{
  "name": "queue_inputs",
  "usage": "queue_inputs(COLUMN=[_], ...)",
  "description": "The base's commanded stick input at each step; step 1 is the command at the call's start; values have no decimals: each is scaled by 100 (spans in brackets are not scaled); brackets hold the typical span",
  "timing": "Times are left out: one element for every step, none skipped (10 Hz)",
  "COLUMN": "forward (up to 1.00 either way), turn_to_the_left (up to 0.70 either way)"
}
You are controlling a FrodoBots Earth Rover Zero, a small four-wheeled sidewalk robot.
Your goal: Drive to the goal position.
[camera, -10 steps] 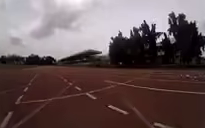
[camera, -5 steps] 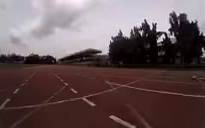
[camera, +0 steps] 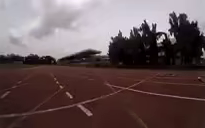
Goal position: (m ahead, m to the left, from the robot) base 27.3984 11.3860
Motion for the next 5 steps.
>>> queue_inputs(forward=[70, 70, 70, 70, 70], turn_to_the_left=[-10, -9, 0, -9, -9])
